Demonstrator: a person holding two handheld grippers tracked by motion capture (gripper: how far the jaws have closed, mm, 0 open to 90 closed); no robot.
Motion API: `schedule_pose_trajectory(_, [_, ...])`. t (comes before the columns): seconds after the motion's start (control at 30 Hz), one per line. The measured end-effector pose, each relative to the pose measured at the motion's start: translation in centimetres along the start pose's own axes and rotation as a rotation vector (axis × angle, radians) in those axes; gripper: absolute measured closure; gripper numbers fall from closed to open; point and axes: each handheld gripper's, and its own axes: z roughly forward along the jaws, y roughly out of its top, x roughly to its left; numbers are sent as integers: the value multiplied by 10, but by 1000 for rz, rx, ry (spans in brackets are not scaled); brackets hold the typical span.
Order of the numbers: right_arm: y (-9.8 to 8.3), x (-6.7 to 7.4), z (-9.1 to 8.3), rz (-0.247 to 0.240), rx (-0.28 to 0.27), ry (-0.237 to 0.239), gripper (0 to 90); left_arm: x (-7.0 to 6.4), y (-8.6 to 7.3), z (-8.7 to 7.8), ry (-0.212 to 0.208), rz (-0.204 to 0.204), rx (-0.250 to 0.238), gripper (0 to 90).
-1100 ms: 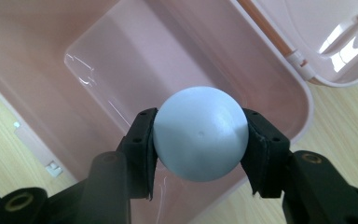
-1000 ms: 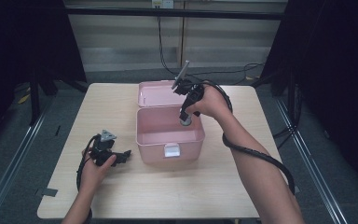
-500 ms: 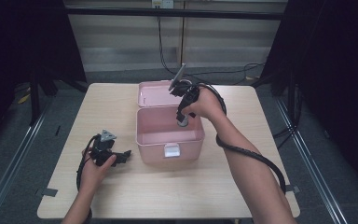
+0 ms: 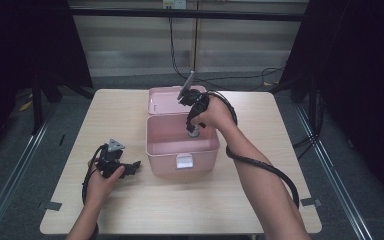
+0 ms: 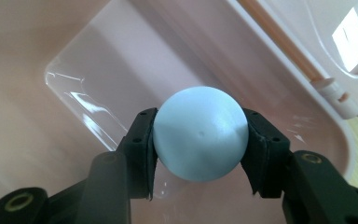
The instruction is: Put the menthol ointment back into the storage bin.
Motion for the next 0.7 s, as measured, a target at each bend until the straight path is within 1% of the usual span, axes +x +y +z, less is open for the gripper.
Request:
schedule_pose_trajectory(0.17, [1, -1, 5, 10, -2, 2, 510, 0, 0, 0, 0, 1, -1, 88])
schedule_pose_trajectory(0.2, [1, 0, 5, 19, 0, 1, 510, 0, 0, 0, -1, 0, 0, 88])
schedule_pose_trajectory(0.27, [2, -1, 7, 22, 2, 3, 510, 0, 0, 0, 0, 1, 1, 87])
schedule_pose_trajectory(0.3, [2, -1, 8, 16, -3, 0, 510, 0, 0, 0, 0, 0, 1, 86])
schedule_pose_trajectory(0.37, [3, -1, 8, 28, 2, -2, 510, 0, 0, 0, 0, 2, 1, 86])
schedule_pose_trajectory(0.47, [3, -1, 11, 30, 0, -6, 510, 0, 0, 0, 0, 1, 1, 86])
schedule_pose_trajectory(0.5, [3, -1, 12, 22, -2, -7, 511, 0, 0, 0, 0, 1, 1, 86])
schedule_pose_trajectory(0.53, [4, 0, 12, 39, 9, -4, 510, 0, 0, 0, -1, 1, 0, 85])
schedule_pose_trajectory(0.63, [5, 0, 14, 35, 11, -12, 510, 0, 0, 0, 0, 2, 2, 85])
schedule_pose_trajectory(0.7, [6, 1, 15, 46, 12, -15, 510, 0, 0, 0, -3, 1, 1, 85])
